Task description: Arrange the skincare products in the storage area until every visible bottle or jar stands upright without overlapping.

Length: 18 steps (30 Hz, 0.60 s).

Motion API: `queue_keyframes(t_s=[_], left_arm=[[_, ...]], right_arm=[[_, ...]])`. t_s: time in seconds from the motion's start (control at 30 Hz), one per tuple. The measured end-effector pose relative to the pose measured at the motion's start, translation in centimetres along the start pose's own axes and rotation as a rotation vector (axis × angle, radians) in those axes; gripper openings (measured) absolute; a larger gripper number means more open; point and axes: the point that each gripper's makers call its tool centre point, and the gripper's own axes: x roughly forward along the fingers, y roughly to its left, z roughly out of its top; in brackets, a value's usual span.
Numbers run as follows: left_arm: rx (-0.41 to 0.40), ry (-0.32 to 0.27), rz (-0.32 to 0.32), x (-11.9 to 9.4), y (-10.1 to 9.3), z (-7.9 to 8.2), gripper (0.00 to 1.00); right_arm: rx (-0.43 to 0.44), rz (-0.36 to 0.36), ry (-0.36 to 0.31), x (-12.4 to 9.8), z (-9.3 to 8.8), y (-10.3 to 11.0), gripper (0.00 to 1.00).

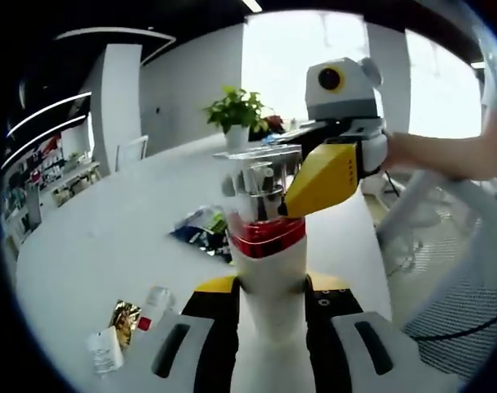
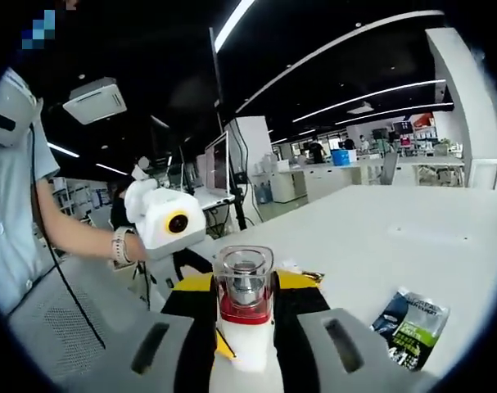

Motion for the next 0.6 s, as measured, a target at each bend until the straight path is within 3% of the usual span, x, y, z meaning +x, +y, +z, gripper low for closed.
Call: queue_keyframes(t_s=[0.6], left_arm=[[0.113, -0.045, -0.083, 0.5, -1.7, 0.7, 0.31]], right_arm=[[-0.081, 0.16, 0.007, 0.0, -0.4, 2.6, 0.25]])
